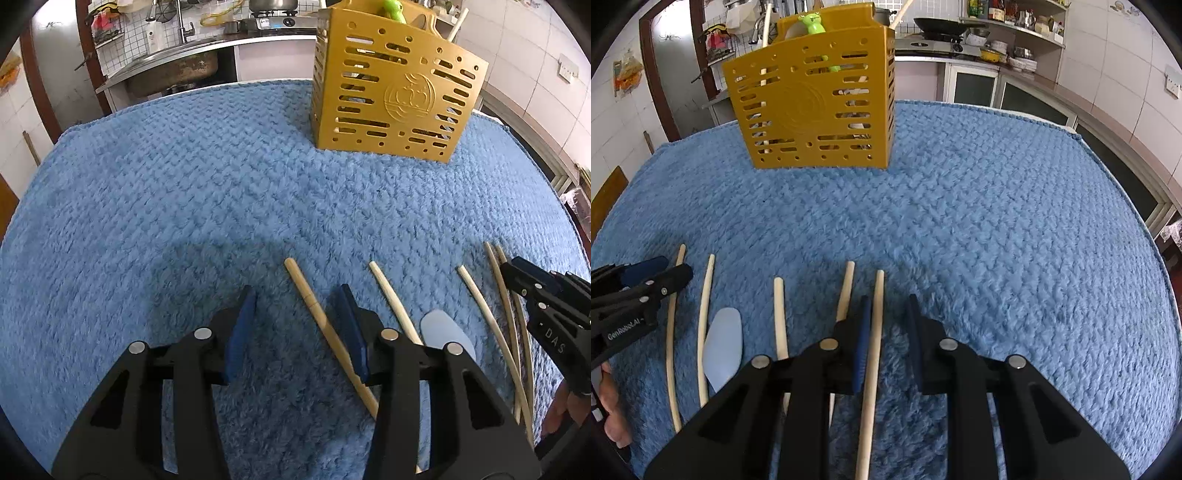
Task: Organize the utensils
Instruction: 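Close left tool on a wooden chopstick while right tool grasps another chopstick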
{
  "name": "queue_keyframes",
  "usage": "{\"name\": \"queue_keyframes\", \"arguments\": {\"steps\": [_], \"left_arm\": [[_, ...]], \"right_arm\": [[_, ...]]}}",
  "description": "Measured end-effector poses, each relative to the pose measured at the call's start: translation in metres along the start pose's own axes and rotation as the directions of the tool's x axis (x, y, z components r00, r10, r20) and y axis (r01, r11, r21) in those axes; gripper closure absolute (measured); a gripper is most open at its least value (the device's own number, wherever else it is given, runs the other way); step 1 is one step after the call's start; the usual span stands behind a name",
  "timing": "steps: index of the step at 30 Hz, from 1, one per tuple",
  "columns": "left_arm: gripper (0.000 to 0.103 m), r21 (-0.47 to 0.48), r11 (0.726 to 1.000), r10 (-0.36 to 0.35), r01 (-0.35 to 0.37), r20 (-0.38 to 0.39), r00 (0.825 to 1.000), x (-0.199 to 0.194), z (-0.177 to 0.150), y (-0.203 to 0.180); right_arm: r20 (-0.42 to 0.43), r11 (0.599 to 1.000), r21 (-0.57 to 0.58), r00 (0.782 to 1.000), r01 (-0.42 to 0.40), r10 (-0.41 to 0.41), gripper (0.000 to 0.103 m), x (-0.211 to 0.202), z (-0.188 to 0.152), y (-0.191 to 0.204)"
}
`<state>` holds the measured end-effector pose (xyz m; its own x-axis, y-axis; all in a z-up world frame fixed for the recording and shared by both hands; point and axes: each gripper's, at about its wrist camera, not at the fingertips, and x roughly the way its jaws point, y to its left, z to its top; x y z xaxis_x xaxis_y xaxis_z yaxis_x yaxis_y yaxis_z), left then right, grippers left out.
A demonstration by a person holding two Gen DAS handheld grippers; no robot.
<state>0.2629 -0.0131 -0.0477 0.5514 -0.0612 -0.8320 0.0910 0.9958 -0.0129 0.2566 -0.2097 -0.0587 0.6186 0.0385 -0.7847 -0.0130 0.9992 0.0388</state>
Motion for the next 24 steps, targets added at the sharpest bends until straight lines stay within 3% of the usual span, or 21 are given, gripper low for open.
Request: {"name": "queue_keyframes", "arguments": {"steps": [2,4,6,8,14,18,24], "left_arm": [[0.059,0.008,1.0,0.007,-0.007,0.0,1.0,0.002,0.002,-0.003],[0.068,0.017,1.0,0.011,-0.011,0.003,1.0,0.003,0.004,-0.006],[0.083,0.03,0.999,0.02,-0.02,0.009,1.0,0.002,0.005,-0.008],[0.088,0.043,0.999,0.01,-0.011,0.017,1.0,0.002,0.006,-0.009],[0.095,0.068,0.998,0.004,-0.006,0.024,1.0,0.004,0.008,-0.016],[0.098,0.044,0.998,-0.036,0.035,0.012,0.999,0.004,0.011,-0.01],[0.099,0.026,0.997,-0.068,0.068,0.028,0.997,-0.004,0.013,-0.005]], "right_arm": [[-0.012,1.0,0.015,1.0,-0.008,0.008,0.083,0.001,0.003,-0.002],[-0.012,1.0,0.019,1.0,-0.007,0.008,0.084,0.001,0.004,-0.002],[-0.006,1.0,0.008,1.0,0.0,0.0,0.086,0.001,0.003,0.0],[-0.006,1.0,0.011,1.0,-0.002,0.003,0.087,0.001,0.003,0.0],[-0.027,1.0,0.013,1.0,-0.006,0.007,0.088,0.003,0.009,0.002],[-0.025,0.999,0.029,0.999,-0.019,0.02,0.097,0.004,0.011,0.0],[-0.01,0.997,0.057,0.999,-0.05,0.051,0.098,-0.002,0.009,-0.007]]}}
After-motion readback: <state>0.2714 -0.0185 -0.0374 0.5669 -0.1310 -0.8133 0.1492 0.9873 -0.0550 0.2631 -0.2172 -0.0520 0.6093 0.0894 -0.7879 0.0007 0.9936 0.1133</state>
